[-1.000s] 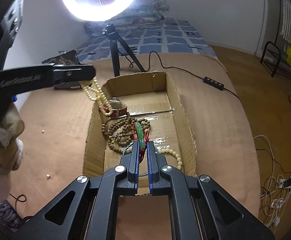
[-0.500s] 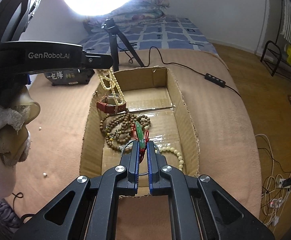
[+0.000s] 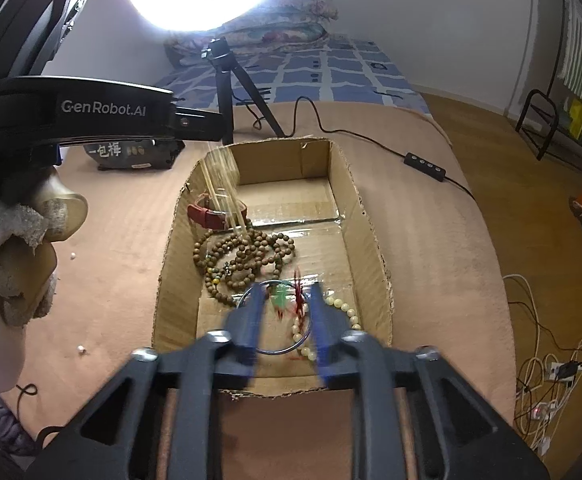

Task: Organize jewelry
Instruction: 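Open the right tool to drop the pendant while the left tool releases the necklace, then withdraw both tools from the box and move toward the pearl earring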

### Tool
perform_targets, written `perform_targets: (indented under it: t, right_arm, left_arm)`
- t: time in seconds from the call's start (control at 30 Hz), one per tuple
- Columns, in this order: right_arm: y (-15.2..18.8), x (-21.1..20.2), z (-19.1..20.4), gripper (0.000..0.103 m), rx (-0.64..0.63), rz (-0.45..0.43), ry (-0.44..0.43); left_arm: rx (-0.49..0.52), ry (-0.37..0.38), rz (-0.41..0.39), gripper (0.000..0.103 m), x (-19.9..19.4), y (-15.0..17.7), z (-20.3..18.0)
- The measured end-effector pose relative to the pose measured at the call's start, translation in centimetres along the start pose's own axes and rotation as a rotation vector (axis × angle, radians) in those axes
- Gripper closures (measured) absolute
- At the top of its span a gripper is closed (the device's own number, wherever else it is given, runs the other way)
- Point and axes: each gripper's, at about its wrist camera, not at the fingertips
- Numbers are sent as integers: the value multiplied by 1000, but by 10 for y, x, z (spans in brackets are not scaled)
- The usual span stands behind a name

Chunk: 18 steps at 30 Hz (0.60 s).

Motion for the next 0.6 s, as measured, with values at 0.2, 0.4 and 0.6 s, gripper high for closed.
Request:
perform_targets:
  t: [0.2, 0.4, 0.6]
  right_arm:
    - [-1, -3, 2, 40, 4, -23, 22]
    - [-2, -5, 3, 35, 19, -37, 34]
    - [-1, -4, 4, 35, 21, -31, 52]
  left_arm:
    - [-8, -17, -12, 61, -3, -1, 5]
    - [-13, -22, -18, 45, -6, 0, 7]
    - [-7, -28, -16, 45, -8, 1, 7]
Point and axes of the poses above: each gripper's, at about its wrist camera, not at the fingertips, and x roughly the way its jaws point, z to its left, y to its underside, and after that the axes turned 8 degrees about x, right-handed
